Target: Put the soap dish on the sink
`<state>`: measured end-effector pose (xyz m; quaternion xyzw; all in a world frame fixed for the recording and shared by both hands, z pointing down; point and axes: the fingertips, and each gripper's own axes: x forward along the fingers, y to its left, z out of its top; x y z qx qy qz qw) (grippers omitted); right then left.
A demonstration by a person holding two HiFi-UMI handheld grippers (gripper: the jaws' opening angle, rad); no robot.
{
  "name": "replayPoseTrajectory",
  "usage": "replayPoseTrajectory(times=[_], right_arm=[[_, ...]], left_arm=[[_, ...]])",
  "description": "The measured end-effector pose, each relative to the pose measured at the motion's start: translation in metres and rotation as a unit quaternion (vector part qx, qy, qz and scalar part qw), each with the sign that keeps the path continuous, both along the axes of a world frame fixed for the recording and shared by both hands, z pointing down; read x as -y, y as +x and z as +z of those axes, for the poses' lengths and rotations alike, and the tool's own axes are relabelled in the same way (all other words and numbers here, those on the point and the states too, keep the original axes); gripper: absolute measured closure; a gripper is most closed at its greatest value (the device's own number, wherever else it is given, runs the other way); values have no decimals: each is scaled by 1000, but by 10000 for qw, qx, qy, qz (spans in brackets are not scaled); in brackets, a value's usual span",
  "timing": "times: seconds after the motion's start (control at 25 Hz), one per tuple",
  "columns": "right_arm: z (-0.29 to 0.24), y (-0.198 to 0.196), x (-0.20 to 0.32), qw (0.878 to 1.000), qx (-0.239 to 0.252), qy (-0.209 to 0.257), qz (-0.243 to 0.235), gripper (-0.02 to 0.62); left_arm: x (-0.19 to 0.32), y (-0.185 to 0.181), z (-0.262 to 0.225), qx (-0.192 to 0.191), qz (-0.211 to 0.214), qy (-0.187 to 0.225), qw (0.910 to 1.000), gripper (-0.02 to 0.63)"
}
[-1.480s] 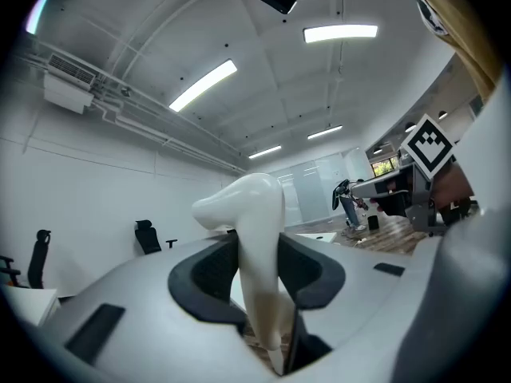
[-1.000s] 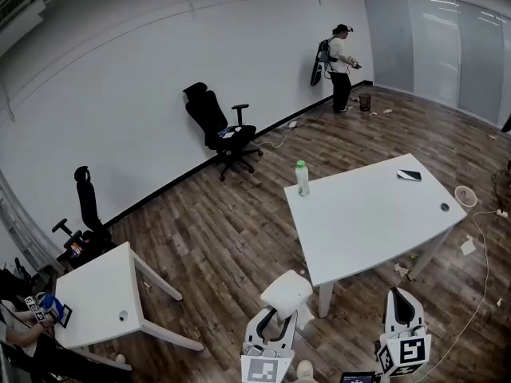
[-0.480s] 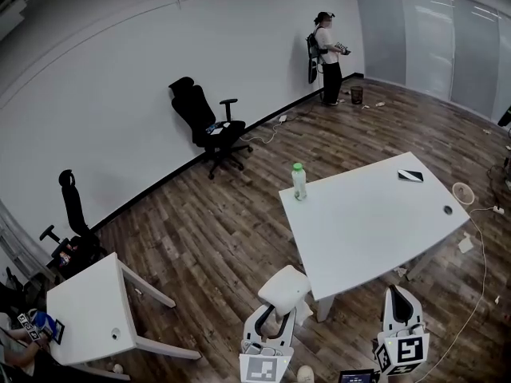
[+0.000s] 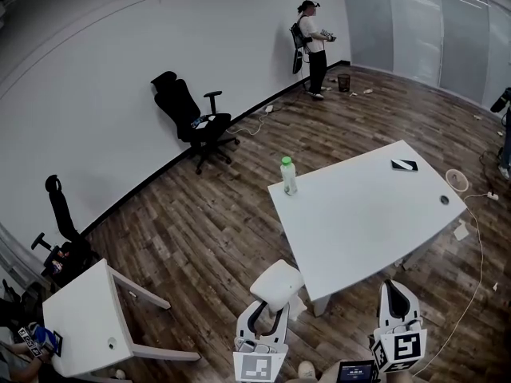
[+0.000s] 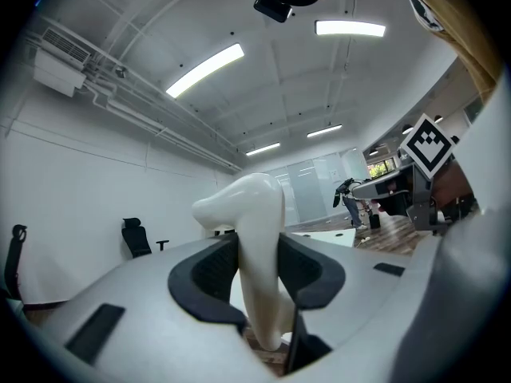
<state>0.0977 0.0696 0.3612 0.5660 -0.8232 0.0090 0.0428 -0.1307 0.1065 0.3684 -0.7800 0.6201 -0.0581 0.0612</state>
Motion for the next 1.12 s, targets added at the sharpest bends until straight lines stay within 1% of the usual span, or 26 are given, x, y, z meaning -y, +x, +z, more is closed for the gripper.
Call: replayPoseTrajectory(times=[0.16,0.28,0.56,0.8,0.96,1.12], right_arm=[[3,1,12,10000,-7,-43,-51,586],[6,2,29,9999,-4,-52,-104,586],[11,8,97,9997,49,-85,-246,586],[7,16,148,9993,40,-42,-356,586],[7,10,164,9989,20,-37,-474,586],[9,16,175,9986,14,-41,-529,586]], left_arm=[[12,6,2,9,87,-26,10000,468],[26,10,5,96,70,-59,9999,468],[86,19,13,-9,-67,-196,9998,468],[126,35,9,9,-75,-154,9999,468],[144,33,13,-84,-136,-199,9997,468],[159,36,17,-78,-215,-259,9994,468]])
